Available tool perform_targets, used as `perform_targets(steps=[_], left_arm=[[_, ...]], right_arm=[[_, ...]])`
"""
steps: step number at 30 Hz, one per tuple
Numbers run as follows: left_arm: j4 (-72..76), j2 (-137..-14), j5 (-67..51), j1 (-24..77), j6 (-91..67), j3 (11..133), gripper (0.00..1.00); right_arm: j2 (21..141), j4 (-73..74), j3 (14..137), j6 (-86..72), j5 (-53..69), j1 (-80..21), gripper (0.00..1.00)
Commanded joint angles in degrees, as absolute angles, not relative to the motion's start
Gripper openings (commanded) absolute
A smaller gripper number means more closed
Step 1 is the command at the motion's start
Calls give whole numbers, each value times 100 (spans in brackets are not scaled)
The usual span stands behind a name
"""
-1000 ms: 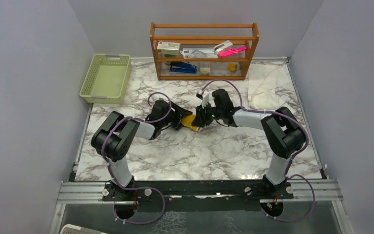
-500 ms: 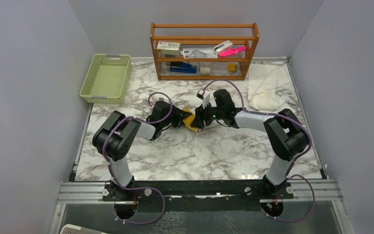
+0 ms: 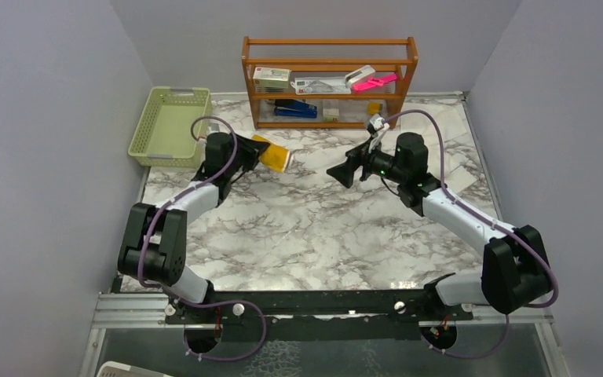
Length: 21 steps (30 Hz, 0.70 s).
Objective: Roll the towels
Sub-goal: Pick up the towel at the center of the board, then place the towel in the bin.
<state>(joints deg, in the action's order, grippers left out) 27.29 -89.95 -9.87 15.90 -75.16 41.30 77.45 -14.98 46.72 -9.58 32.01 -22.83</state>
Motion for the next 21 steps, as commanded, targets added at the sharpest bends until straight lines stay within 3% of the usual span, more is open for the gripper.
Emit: perform_targets(steps=[1, 9, 21], left_arm=[[1368, -8636, -1121, 530, -6450, 5263, 0], [716, -9668, -2337, -1270, -5861, 7021, 0], [-363, -12185, -2265, -2030, -5438, 10482, 0]], right_arm=[[7778, -1627, 4515, -1073, 3291, -2337, 99], [7661, -1774, 4320, -1194, 3798, -2338, 99], [7829, -1679, 4305, -1299, 4536, -2338, 99]])
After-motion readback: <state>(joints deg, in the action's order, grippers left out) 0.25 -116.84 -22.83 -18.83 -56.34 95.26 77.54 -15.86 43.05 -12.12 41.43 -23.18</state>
